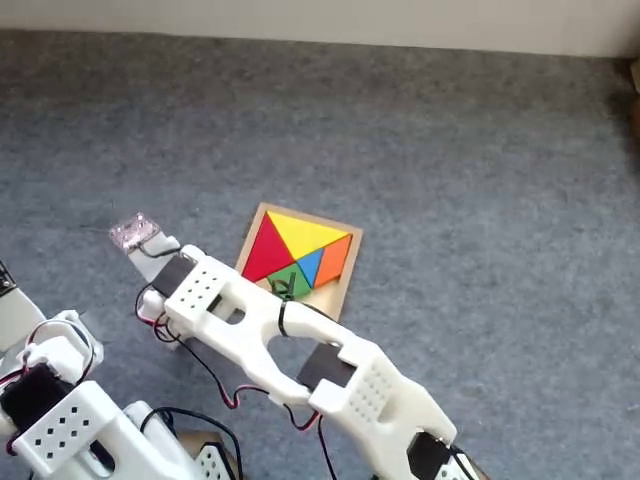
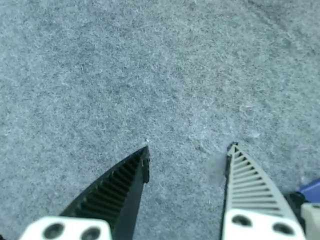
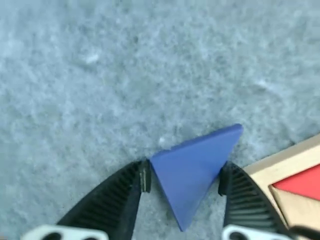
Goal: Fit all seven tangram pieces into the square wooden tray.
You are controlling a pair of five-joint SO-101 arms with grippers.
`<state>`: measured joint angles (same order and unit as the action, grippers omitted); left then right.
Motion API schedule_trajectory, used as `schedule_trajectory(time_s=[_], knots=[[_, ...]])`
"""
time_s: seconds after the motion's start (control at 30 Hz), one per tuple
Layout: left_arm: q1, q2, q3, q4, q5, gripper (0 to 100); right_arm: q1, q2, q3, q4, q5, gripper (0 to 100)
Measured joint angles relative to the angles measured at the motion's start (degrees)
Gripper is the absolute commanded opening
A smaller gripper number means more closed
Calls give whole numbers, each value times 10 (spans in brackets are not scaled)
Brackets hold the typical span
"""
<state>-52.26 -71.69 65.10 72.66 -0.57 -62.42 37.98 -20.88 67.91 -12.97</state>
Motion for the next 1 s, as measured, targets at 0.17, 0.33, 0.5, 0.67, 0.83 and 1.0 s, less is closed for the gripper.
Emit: schedule_trajectory(time_s=[0.17, 0.33, 0.5, 0.67, 0.83, 1.0], knots=[[0, 0, 0, 0, 0, 249, 8, 7, -37, 15, -13, 283], [0, 0, 0, 0, 0, 249, 9, 7, -39, 15, -15, 283], [0, 0, 0, 0, 0, 249, 9, 7, -39, 6, -17, 283], [0, 0, 0, -2, 0, 249, 10, 24, -43, -6, -16, 283], [0, 0, 0, -2, 0, 249, 10, 55, -63, -1, -15, 282], [0, 0, 0, -2, 0, 249, 11, 71, -96, 31, -15, 240]])
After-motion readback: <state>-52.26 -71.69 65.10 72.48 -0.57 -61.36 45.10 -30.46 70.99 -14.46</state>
